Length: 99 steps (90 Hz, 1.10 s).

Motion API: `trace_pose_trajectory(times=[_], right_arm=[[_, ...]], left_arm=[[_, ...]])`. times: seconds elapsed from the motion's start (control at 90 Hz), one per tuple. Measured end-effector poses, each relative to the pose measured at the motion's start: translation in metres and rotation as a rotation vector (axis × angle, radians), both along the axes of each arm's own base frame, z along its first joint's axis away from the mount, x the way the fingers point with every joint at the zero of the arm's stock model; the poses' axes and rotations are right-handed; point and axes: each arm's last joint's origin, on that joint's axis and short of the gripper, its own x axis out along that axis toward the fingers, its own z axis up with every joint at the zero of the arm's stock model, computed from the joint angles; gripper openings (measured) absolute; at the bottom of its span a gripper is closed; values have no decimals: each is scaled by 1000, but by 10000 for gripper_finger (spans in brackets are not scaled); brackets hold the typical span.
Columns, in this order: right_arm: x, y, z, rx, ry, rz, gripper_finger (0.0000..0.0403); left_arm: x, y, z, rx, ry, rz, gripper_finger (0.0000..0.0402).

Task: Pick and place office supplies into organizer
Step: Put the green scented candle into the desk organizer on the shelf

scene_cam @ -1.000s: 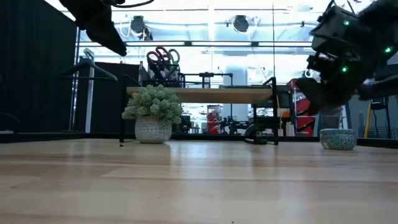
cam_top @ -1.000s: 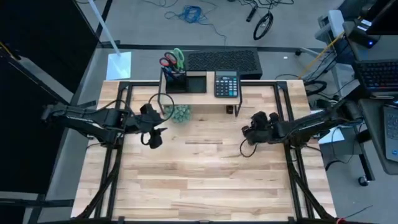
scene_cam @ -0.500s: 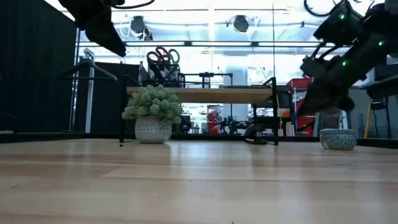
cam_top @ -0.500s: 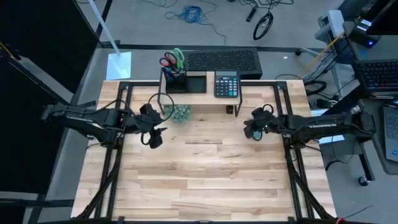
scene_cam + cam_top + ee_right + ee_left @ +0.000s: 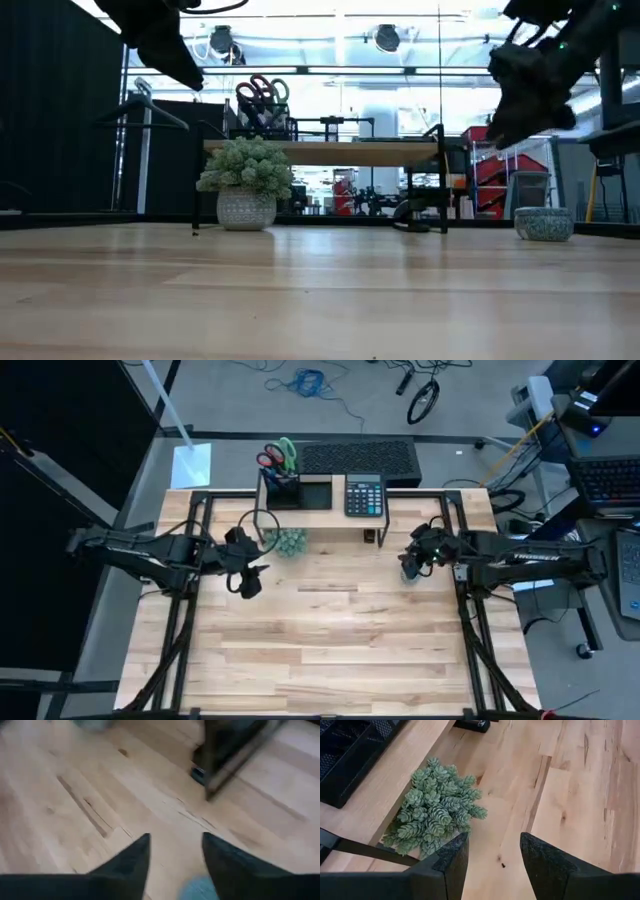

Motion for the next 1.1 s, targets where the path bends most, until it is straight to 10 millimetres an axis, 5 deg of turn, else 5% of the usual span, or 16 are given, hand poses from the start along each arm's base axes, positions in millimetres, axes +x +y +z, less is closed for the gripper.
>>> trace_pose_trajectory(times=[0.156,0.3,1.1], right_arm=[[-10,-4,2,54,158,-69,306],[-10,-3,-4,173,204,-111,345],[40,1,-50,212,449,-70,351]], left_arm=[[0,0,0,-1,-4,0,167],[0,0,0,-2,-4,2,167],[0,0,0,1,0,-1,167]])
